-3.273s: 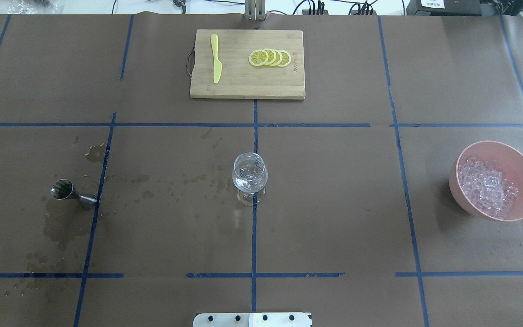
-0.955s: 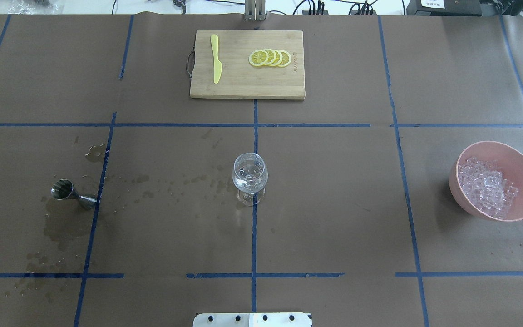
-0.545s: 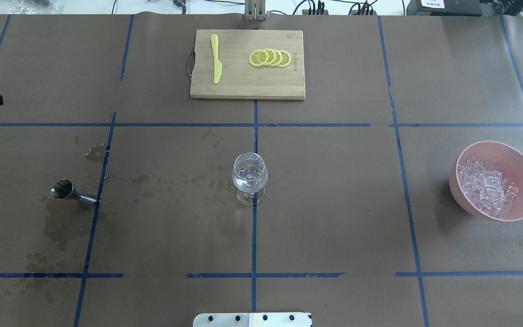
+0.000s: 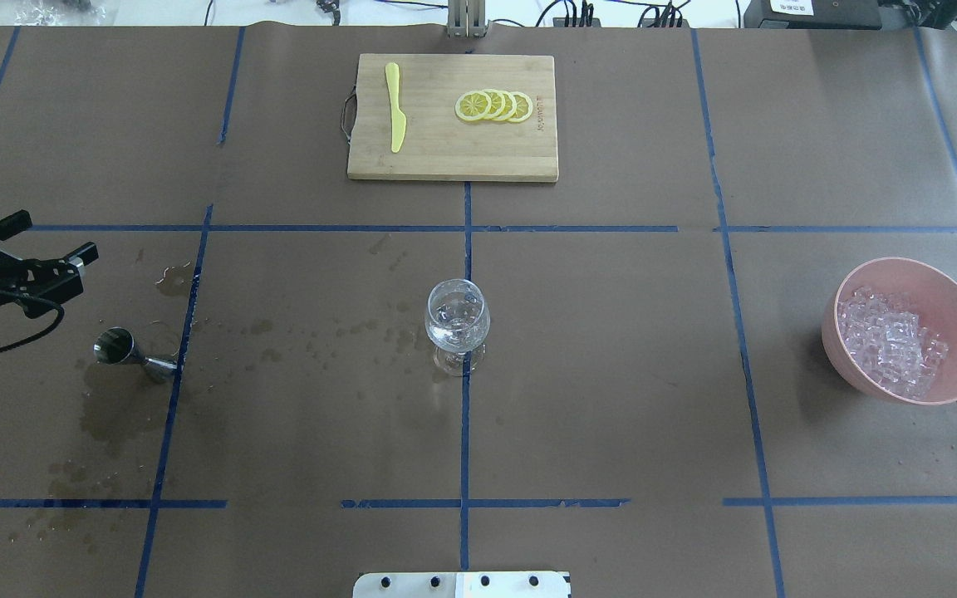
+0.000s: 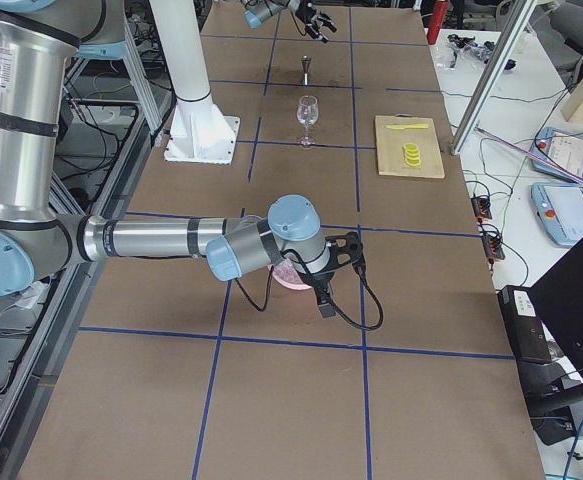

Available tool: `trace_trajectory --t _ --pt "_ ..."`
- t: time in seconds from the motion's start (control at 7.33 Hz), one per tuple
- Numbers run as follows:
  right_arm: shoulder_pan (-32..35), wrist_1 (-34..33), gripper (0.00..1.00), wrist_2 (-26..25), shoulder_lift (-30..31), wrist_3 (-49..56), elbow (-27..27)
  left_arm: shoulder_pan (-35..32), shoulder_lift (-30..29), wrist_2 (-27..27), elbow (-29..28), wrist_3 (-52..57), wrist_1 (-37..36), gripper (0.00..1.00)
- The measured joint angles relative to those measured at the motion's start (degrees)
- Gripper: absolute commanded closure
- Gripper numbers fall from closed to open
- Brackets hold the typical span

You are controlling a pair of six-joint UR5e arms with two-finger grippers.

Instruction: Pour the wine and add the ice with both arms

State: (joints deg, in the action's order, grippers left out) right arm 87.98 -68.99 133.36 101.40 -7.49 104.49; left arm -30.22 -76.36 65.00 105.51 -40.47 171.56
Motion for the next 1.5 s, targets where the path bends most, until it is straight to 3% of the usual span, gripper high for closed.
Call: trace_trajectory --t 0.27,0.55,1.09,1.5 --pt "0.0 0.0 0.0 0.0 0.0 0.0 0.1 8.9 0.2 -12.4 -0.1 -0.4 0.1 0.0" --pt "0.0 0.0 0.0 -0.1 -0.1 -0.1 0.0 15.9 0.2 -21.2 -1.2 -0.7 0.2 0.0" --pt "0.0 -0.1 0.0 0.0 -0.1 -0.1 0.0 22.2 0.1 -28.5 -5.0 -6.5 0.4 0.0" --pt "0.0 -0.1 0.0 -0.1 0.0 -0.1 -0.1 24.6 -0.9 -30.7 -7.9 -9.0 0.5 0.0"
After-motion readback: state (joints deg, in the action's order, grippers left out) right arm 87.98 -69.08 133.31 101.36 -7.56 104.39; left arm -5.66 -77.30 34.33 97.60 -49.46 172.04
